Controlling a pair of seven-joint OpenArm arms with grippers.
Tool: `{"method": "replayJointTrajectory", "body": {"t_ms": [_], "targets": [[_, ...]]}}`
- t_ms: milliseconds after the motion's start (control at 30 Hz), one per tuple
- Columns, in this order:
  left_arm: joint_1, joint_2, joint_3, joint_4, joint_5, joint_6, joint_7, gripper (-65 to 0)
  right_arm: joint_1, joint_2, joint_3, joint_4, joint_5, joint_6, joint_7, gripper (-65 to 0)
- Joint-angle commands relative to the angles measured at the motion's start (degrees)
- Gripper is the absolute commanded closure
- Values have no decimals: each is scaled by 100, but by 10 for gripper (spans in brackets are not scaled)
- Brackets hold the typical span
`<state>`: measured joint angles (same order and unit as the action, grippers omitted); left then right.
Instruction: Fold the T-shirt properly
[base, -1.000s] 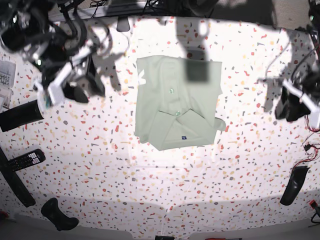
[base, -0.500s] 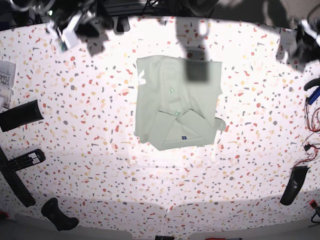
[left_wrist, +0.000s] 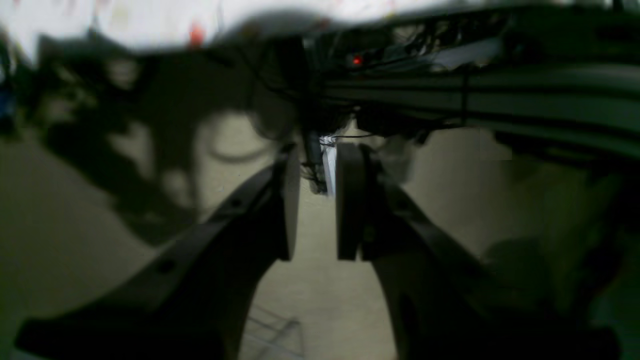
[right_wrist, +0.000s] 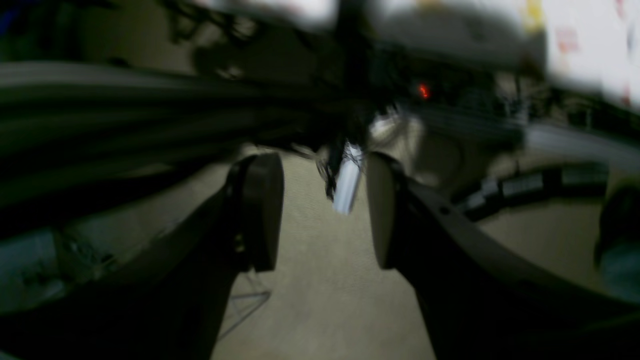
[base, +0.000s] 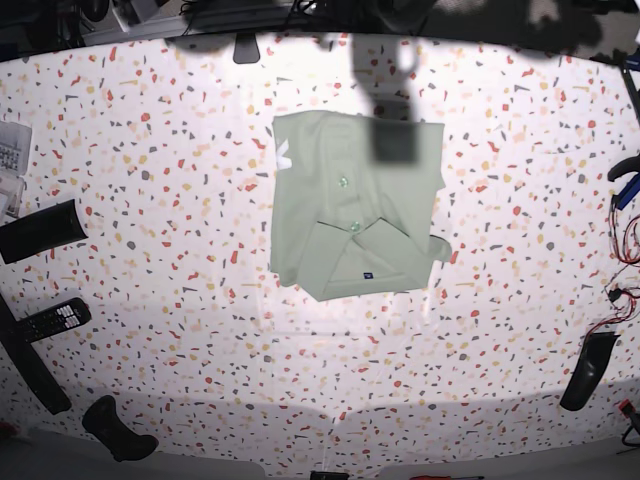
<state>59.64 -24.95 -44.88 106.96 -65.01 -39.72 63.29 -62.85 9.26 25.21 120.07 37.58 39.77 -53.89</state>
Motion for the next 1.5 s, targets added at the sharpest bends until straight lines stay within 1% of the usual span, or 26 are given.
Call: {"method": "replayJointTrajectory", "body": {"t_ms": [0, 67, 133, 200, 233, 300, 367, 433, 467, 500, 567, 600, 633, 667, 700, 767, 800, 867, 933, 967, 1033, 1100, 1167, 1233, 1333, 1467], "targets": [[42, -61, 4, -267, 72, -28, -199, -110, -4, 28, -85, -238, -79, 23, 92, -260], [-101, -61, 157, -1001, 726, -28, -713, -110, 195, 28, -337, -953, -352, 23, 232, -260], [-264, -59, 396, -1722, 1403, -28, -1193, -110, 461, 33, -619, -1722, -671, 23, 553, -260], [-411, -61, 730, -2420, 1912, -28, -1591, -110, 835, 90, -929, -2557, -953, 23, 1029, -260], [-496, -61, 925, -2754, 2162, -28, -1790, -110, 1060, 127, -1093, -3001, -1027, 23, 1174, -260], [-684, -61, 1357, -3383, 2621, -28, -2271, -110, 1567, 153, -1379, -3893, -1211, 23, 1311, -260], [-940, -48, 1803, -3947, 2918, -28, -2793, -110, 2087, 155, -1626, -4787, -1436, 23, 1445, -260], [-1272, 72, 2159, -4437, 3180, -28, -3241, -110, 2588, 155, -1845, -5672, -1751, 23, 1768, -260], [-1460, 179, 2302, -4662, 3381, -28, -3449, -110, 2830, 155, -1956, -6109, -2017, 23, 2024, -260], [-1655, 297, 2433, -4885, 3641, -28, -3672, -110, 3069, 166, -2068, -6557, -2441, 23, 2406, -260], [-2037, 553, 2673, -5344, 4218, -28, -4435, -110, 3517, 214, -2315, -7466, -3307, -267, 3244, -260], [-2229, 684, 2787, -5589, 4487, -28, -4918, -110, 3727, 247, -2430, -7903, -3587, -476, 3556, -260], [-2420, 807, 2900, -5840, 4769, -28, -5318, -110, 3919, 291, -2544, -8321, -3735, -699, 3807, -260], [-2614, 922, 3012, -6096, 5056, -28, -5587, -110, 4098, 337, -2651, -8710, -3768, -896, 3976, -260], [-2804, 1032, 3128, -6358, 5366, 116, -5761, -110, 4262, 385, -2758, -9071, -3762, -1040, 4087, -260], [-3152, 1217, 3353, -6920, 5906, 1047, -6063, -110, 4544, 483, -2931, -9641, -3764, -1200, 4225, -260], [-3300, 1285, 3453, -7197, 6105, 1397, -6183, -110, 4658, 542, -3005, -9840, -3766, -1241, 4304, -260], [-3565, 1392, 3630, -7696, 6400, 1910, -6365, -110, 4819, 664, -3134, -10078, -3766, -1320, 4548, -260], [-3792, 1475, 3757, -8061, 6664, 2275, -6376, -110, 4951, 778, -3222, -10163, -3764, -1366, 4804, -260], [-3866, 1504, 3797, -8181, 6765, 2363, -6356, -110, 5005, 824, -3250, -10174, -3762, -1366, 4870, -260], [-3936, 1558, 3797, -8290, 6865, 2411, -6317, -110, 5121, 881, -3252, -10172, -3757, -1362, 4843, -260], [-3934, 1574, 3797, -8293, 6861, 2411, -6288, -110, 5217, 885, -3254, -10172, -3740, -1316, 4660, -260], [-3934, 1569, 3797, -8293, 6863, 2411, -6223, -110, 5274, 883, -3268, -10172, -3670, -1121, 4599, -260], [-3945, 1567, 3797, -8282, 6863, 2411, -6135, -110, 5335, 883, -3399, -10172, -3362, -1021, 4616, -260], [-3976, 1574, 3797, -8282, 6861, 2411, -6028, -110, 5427, 883, -3842, -10172, -3121, -887, 4612, -260], [-3980, 1572, 3797, -8282, 6861, 2413, -6008, -110, 5442, 841, -4601, -10172, -3112, -879, 4822, -260]]}}
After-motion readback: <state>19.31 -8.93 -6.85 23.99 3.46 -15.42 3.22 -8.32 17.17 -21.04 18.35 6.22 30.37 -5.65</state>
